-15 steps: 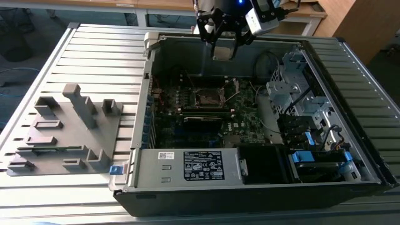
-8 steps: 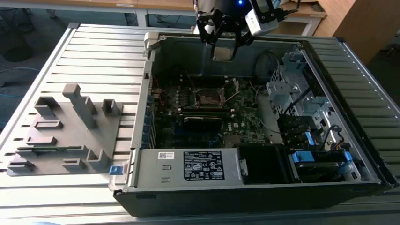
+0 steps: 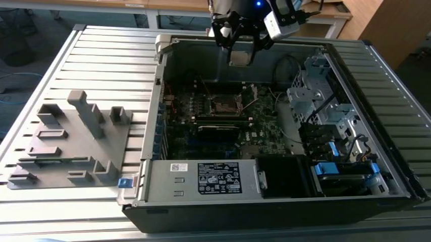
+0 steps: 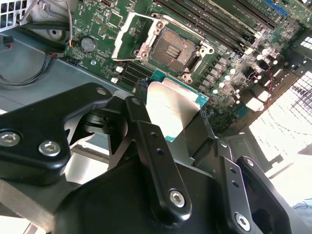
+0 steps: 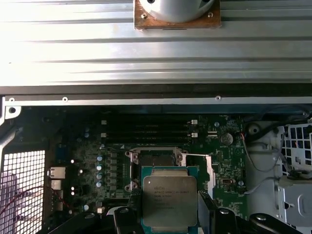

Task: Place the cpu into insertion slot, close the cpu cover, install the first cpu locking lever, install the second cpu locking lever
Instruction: 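Place the cpu into insertion slot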

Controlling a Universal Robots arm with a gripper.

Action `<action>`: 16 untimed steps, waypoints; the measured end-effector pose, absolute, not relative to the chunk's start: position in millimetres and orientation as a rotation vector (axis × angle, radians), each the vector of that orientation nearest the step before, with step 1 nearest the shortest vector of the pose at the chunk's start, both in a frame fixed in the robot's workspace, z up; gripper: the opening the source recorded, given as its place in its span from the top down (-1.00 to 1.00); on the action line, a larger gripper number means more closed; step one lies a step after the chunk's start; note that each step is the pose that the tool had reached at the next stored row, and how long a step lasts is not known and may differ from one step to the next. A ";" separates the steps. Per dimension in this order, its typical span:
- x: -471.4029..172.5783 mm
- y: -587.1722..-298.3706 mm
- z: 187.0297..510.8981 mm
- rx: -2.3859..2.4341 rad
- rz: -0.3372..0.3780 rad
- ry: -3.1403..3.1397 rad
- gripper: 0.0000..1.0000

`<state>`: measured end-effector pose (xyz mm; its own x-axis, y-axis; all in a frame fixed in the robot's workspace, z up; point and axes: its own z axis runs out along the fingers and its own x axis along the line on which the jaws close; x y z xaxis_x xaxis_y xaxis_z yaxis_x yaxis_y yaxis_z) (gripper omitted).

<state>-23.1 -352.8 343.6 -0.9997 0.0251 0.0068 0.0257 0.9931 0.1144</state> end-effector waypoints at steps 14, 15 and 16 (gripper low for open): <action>-23.1 -352.8 332.4 -0.040 -0.180 -3.131 -0.08; -23.1 -352.8 331.2 -0.040 -0.180 -3.131 -0.08; -23.1 -352.8 330.0 -0.040 -0.180 -3.131 -0.08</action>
